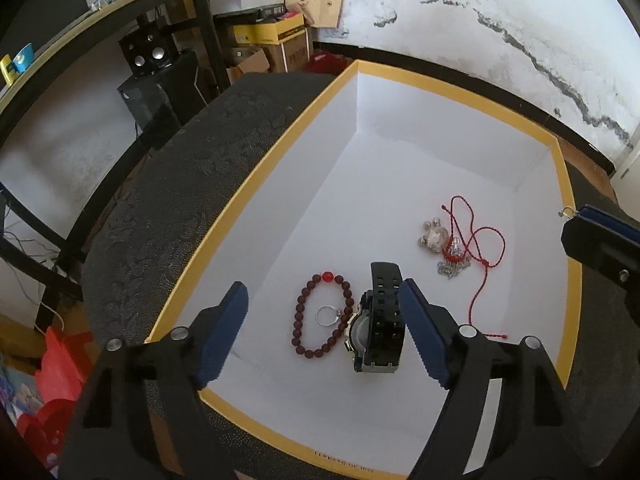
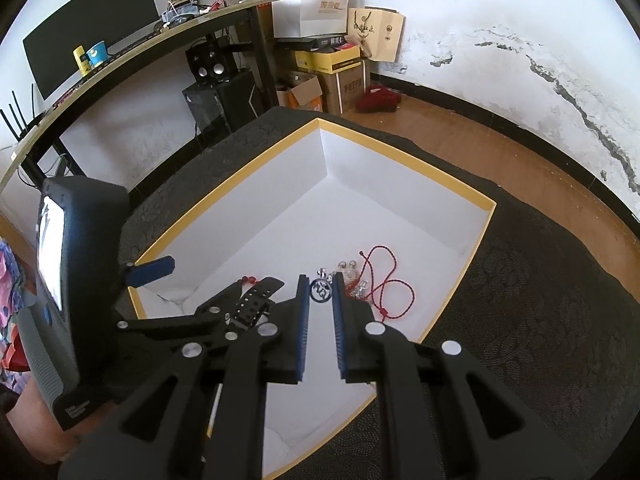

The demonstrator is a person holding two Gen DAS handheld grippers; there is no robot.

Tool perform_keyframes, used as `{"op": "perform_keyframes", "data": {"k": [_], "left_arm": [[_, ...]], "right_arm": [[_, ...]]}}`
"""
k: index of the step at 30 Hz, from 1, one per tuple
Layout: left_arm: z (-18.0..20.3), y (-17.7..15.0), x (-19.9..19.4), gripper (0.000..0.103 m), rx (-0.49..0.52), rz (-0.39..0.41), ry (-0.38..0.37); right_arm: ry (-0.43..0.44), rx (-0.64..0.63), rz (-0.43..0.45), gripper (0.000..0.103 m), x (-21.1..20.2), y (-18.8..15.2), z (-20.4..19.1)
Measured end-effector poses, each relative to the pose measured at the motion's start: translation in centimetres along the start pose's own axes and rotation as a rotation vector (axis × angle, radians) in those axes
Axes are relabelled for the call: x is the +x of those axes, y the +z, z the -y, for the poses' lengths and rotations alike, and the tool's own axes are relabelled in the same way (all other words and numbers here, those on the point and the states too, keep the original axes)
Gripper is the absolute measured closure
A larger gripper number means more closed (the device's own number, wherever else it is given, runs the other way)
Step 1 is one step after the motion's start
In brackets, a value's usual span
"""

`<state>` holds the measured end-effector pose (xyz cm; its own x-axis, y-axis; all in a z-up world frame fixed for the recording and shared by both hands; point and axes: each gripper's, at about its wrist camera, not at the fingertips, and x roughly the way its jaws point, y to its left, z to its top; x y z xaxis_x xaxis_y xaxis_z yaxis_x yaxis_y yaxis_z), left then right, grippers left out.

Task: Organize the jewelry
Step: 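Lower the right tool into the box and open it to release the charm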

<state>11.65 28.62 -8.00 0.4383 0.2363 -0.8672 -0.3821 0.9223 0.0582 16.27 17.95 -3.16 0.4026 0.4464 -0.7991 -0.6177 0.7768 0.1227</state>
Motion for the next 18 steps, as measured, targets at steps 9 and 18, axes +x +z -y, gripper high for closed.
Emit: {"op": "perform_keyframes", "data": {"k": [9,18], "left_arm": [[0.0,-0.7,-1.1,0.025,0.009,-0.005,-0.020],[1.0,-1.9,-2.4,0.025,0.049,-0.005,-0.039]], "right_arm": [[0.005,0.001,0.012,0.091,-0.4,0.4,-0.4],[-0.007,0.005,-0.006,0.091,0.6,0.7,-0.1]]}}
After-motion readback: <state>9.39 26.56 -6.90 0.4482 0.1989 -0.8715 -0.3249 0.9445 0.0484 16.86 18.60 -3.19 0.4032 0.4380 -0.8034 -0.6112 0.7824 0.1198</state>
